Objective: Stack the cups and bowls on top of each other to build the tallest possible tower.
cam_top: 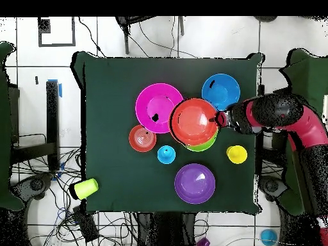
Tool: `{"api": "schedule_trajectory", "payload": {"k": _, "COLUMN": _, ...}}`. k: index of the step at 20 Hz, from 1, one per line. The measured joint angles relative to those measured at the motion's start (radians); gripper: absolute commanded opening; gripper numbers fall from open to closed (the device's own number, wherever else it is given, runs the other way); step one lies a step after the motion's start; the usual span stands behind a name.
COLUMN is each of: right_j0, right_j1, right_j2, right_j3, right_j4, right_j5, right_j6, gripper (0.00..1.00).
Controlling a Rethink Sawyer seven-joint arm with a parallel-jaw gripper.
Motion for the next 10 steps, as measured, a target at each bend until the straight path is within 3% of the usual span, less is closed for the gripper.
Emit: {"api": "schedule_trajectory", "payload": {"k": 10, "right_j0": -0.002, "right_j1": 0.032, "right_j2": 0.0, "right_j3": -0.039, "right_j4": -0.008, "right_j5": 0.0, "right_j6": 0.0, "gripper": 0.0}}
